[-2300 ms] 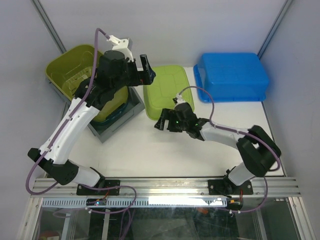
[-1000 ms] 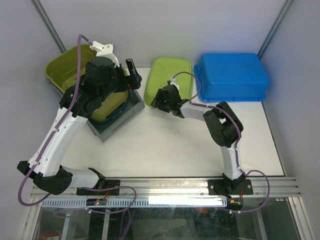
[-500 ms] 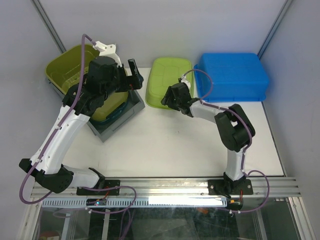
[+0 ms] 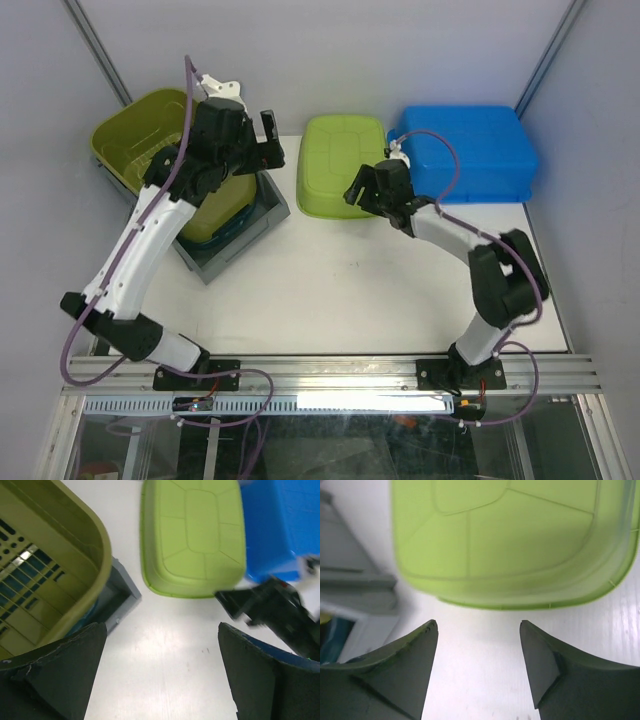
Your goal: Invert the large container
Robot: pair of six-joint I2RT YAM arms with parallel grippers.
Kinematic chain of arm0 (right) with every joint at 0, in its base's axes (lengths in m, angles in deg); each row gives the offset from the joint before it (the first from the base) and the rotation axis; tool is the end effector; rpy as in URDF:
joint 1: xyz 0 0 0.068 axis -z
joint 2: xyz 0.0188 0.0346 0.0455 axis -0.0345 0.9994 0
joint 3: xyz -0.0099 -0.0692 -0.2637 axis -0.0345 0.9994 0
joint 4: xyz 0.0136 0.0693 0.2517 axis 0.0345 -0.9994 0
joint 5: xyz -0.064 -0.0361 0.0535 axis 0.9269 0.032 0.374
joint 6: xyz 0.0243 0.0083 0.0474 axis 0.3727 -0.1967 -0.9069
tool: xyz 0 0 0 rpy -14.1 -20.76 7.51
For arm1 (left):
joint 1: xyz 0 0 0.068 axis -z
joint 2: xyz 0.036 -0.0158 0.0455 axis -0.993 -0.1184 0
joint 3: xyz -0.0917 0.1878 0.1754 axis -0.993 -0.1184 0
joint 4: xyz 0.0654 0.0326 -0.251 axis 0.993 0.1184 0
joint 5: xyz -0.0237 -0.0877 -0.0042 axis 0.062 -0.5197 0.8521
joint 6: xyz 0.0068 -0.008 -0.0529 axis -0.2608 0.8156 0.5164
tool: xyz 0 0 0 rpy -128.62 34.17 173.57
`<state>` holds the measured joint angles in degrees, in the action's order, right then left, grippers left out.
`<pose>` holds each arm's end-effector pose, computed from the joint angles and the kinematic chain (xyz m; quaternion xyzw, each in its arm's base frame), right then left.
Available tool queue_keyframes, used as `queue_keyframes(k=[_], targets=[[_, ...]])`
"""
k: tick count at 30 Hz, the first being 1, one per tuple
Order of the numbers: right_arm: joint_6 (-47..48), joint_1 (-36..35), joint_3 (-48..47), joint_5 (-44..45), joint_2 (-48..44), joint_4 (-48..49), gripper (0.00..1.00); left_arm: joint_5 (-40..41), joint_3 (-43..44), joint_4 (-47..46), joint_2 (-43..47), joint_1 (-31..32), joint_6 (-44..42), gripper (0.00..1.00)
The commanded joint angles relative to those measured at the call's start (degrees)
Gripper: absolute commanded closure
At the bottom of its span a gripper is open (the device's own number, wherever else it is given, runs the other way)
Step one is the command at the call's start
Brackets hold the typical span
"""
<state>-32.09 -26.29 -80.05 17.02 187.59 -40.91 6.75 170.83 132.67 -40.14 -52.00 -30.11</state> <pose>0.3450 0.1821 0.2171 0.0902 0.8878 0.2115 0.3988 0.2435 -0.1360 0.4600 -0.0159 0.8747 -0.1101 0.4717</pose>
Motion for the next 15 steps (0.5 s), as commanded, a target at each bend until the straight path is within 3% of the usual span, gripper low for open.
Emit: queue_keyframes(k=[1, 8, 15], targets=[[3.3, -1.0, 5.9, -2.8, -14.9, -1.5, 0.28, 4.9, 9.0, 4.8, -7.9, -5.0, -1.0, 0.01], [5.4, -1.0, 17.0, -0.3, -36.1, -9.4, 0.23, 6.8, 23.1, 5.9, -23.0, -13.6, -0.4, 0.01], [5.0, -1.0, 19.7, 2.6, -51.3, -16.9, 0.19, 8.5, 33.5, 6.1, -36.0, -17.8, 1.4, 0.01]])
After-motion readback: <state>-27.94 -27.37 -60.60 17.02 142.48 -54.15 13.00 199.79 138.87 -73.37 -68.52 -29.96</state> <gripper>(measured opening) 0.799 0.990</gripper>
